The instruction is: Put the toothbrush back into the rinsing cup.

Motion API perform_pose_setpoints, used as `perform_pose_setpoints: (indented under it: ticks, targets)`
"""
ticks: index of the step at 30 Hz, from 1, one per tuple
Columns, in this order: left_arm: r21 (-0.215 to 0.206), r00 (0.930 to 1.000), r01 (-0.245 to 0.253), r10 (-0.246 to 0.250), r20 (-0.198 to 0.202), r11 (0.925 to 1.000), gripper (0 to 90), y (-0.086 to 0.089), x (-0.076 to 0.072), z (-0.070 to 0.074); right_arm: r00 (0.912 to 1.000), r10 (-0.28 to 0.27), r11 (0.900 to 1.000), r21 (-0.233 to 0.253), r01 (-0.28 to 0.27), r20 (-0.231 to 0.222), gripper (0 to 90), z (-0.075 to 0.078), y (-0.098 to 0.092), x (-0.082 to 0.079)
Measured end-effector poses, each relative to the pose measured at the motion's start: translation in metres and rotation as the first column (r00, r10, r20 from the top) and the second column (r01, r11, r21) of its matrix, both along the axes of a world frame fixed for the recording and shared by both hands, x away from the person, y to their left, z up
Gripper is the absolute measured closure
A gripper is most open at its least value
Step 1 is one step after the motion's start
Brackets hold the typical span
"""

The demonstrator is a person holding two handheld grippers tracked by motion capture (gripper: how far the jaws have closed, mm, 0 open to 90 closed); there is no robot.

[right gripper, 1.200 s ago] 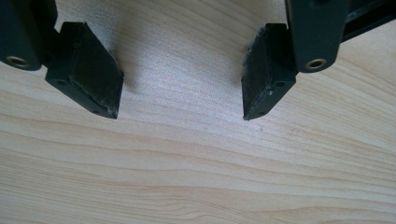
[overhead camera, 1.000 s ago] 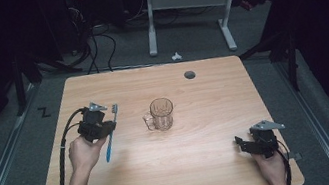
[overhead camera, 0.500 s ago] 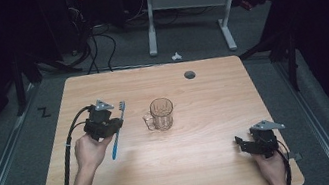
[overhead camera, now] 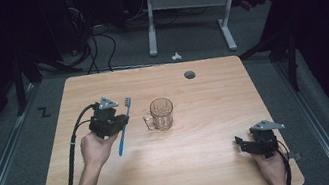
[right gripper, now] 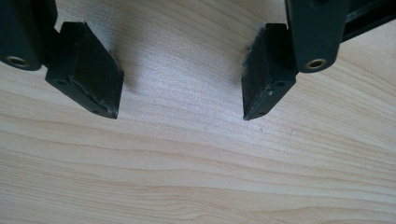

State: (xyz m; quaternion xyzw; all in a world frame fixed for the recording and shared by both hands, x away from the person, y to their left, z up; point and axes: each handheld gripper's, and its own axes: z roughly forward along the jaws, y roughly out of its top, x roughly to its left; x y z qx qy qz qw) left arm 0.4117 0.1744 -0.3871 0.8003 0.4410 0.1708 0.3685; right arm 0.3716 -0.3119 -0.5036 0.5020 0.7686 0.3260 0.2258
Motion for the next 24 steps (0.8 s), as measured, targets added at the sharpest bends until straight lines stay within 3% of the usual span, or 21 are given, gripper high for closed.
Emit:
perform_pose_setpoints:
  ticks: [15, 24]
  targets:
    - [-0.064, 0.9993, 0.004, -0.001, 0.039, 0.9979, 80.1, -0.009, 0.004, 0.003, 1.0000, 0.002, 1.000, 0.000, -0.002, 0.001, 29.8, 0.000, 0.000, 0.000]
    - [-0.076, 0.9963, 0.014, -0.008, 0.086, 0.9970, 80.1, -0.017, 0.007, 0.013, 1.0000, 0.000, 1.000, 0.001, 0.000, 0.000, 29.7, 0.000, 0.000, 0.000]
